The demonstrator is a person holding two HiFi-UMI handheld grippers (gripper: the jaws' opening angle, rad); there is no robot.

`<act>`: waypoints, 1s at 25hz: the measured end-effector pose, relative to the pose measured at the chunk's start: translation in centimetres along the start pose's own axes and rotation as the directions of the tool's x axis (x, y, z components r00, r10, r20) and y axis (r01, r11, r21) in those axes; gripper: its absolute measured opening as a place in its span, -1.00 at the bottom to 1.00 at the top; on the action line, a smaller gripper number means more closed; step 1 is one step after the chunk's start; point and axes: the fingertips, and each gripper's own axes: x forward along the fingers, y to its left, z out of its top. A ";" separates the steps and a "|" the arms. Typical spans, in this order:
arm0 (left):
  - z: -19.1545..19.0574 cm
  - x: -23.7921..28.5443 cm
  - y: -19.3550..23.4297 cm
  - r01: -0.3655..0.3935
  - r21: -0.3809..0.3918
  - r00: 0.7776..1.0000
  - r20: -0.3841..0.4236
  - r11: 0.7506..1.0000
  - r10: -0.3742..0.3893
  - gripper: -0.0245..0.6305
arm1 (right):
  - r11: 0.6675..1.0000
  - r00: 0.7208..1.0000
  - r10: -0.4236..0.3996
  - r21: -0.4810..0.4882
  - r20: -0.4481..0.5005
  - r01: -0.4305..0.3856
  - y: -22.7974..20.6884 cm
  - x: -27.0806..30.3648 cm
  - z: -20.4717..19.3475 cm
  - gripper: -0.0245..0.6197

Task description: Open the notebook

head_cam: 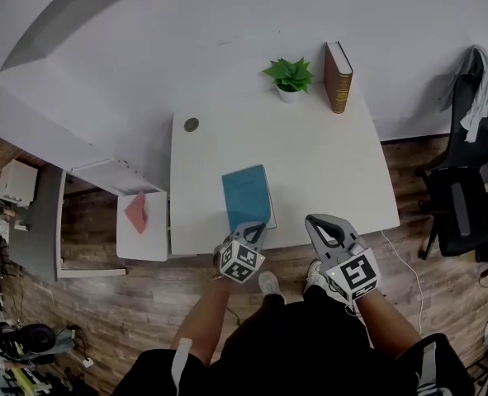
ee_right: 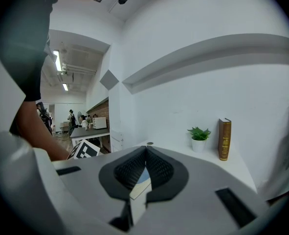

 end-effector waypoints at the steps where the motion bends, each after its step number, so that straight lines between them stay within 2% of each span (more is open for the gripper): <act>1: 0.2 -0.5 0.3 -0.010 -0.048 0.999 0.030 0.999 0.012 -0.91 | 1.000 1.000 0.007 0.005 -0.005 -0.007 0.3 0.1 0.0 -0.92; 4: 1.1 -2.2 1.5 -0.043 -0.188 0.989 0.128 0.981 0.068 -0.91 | 1.000 0.999 0.030 0.005 -0.017 -0.030 1.1 0.4 -0.1 -0.92; 6: 1.6 -3.8 2.6 -0.053 -0.306 0.973 0.196 0.950 0.118 -0.91 | 0.999 0.999 0.045 0.003 -0.019 -0.045 1.6 0.6 0.0 -0.92; 7: 1.7 -4.7 3.2 -0.051 -0.374 0.962 0.232 0.926 0.147 -0.91 | 0.999 0.998 0.052 0.002 -0.018 -0.052 1.9 0.8 0.1 -0.92; 10: 1.4 -7.2 5.0 -0.005 -0.571 0.914 0.330 0.821 0.235 -0.91 | 0.997 0.997 0.072 -0.007 -0.010 -0.072 2.7 1.4 0.4 -0.92; 13: 0.2 -9.4 6.7 0.075 -0.727 0.861 0.392 0.683 0.323 -0.91 | 0.996 0.996 0.093 -0.016 0.001 -0.093 3.6 2.1 1.0 -0.92; 16: -1.8 -11.2 8.0 0.141 -0.827 0.811 0.412 0.545 0.415 -0.91 | 0.993 0.993 0.119 -0.028 0.008 -0.119 4.5 3.0 1.5 -0.92; 19: -4.3 -12.7 9.0 0.180 -0.884 0.774 0.398 0.431 0.493 -0.91 | 0.989 0.990 0.142 -0.033 -0.005 -0.142 5.3 3.7 1.5 -0.92; 22: -6.9 -13.9 9.9 0.207 -0.920 0.743 0.369 0.333 0.558 -0.91 | 0.987 0.988 0.157 -0.040 0.003 -0.157 6.0 4.4 1.9 -0.92; 23: -7.7 -14.3 10.2 0.209 -0.928 0.736 0.357 0.308 0.576 -0.91 | 0.986 0.987 0.162 -0.042 0.002 -0.161 6.2 4.6 1.9 -0.92; 25: -9.3 -14.8 10.6 0.194 -0.940 0.729 0.329 0.280 0.601 -0.91 | 0.985 0.986 0.169 -0.044 -0.003 -0.169 6.6 5.0 1.9 -0.92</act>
